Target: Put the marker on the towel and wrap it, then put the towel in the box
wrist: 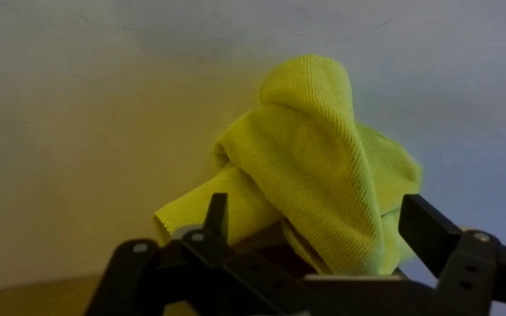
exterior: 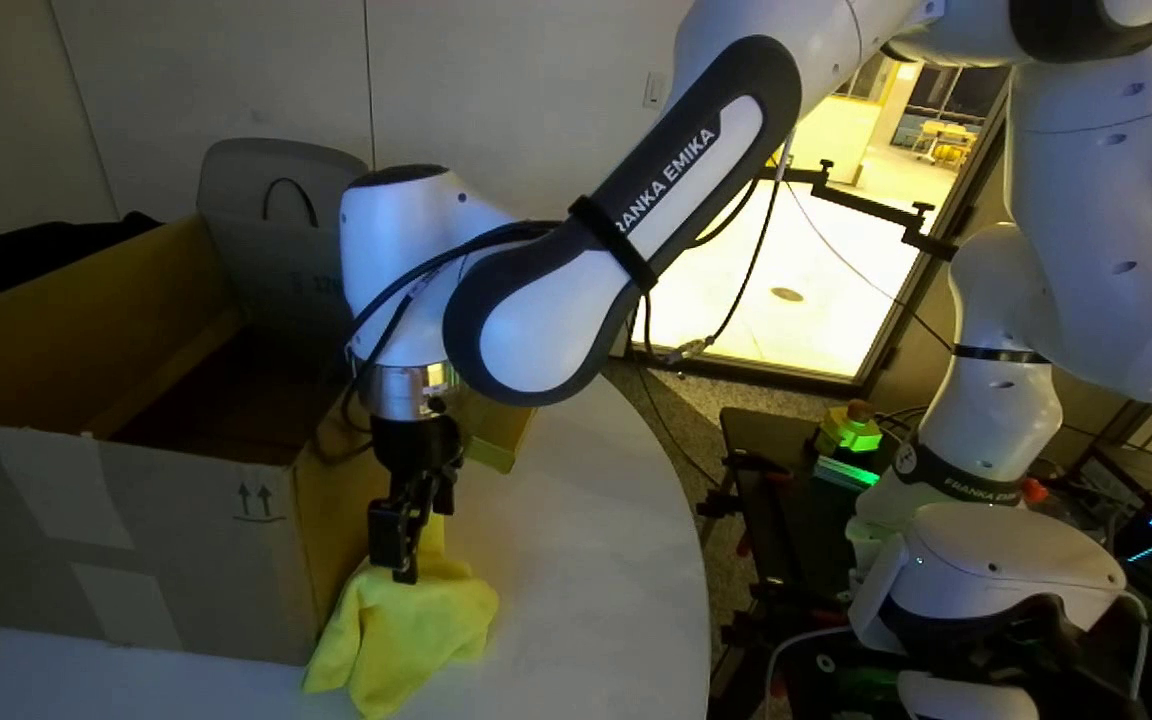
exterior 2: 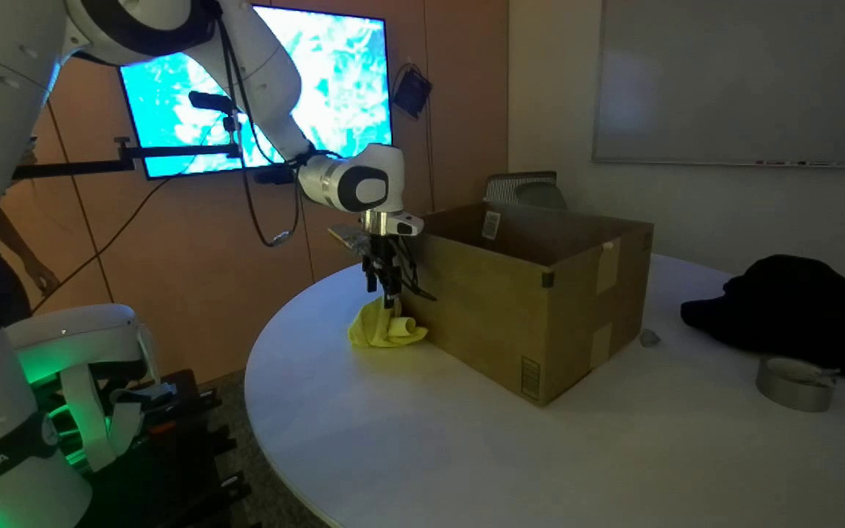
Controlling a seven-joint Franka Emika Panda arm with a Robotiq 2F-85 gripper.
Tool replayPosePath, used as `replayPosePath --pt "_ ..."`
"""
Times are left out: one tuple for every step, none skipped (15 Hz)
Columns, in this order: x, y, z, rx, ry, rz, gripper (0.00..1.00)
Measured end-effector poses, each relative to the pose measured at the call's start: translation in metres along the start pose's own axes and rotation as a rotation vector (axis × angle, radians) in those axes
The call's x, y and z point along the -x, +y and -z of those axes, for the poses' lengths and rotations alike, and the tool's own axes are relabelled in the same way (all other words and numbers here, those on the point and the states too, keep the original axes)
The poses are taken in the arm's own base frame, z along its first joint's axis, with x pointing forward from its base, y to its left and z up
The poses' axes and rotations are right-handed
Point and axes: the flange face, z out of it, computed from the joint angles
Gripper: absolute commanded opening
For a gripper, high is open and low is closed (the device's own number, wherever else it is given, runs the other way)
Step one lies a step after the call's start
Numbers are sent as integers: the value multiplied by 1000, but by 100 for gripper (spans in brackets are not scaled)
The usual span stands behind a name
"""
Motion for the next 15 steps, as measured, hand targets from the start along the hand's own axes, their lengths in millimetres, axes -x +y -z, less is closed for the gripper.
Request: replayPosePath --pt "-2 -1 -6 -5 15 -6 100" --pt "-4 -2 -7 -12 39 -13 100" --pt "-6 -3 -8 -16 56 -20 100" --pt "-7 -3 -8 -19 68 -26 100" --pt "-8 -4 -9 -19 76 -32 100" --pt "-8 -4 -10 -18 82 -38 100" --pt "-9 -4 -10 -15 84 -43 100" --pt "-9 -5 -10 -12 85 -47 100" --pt "-9 -5 -11 -8 87 -51 100" --pt "-9 -5 -11 -1 88 -56 100" --pt "-8 -5 -11 7 90 -65 100" --pt "-8 -6 -12 21 94 -72 100" --pt "-6 -6 -13 39 98 -77 100" --pt "-4 -6 -14 59 102 -83 100" --pt "-2 -6 -15 80 106 -88 100"
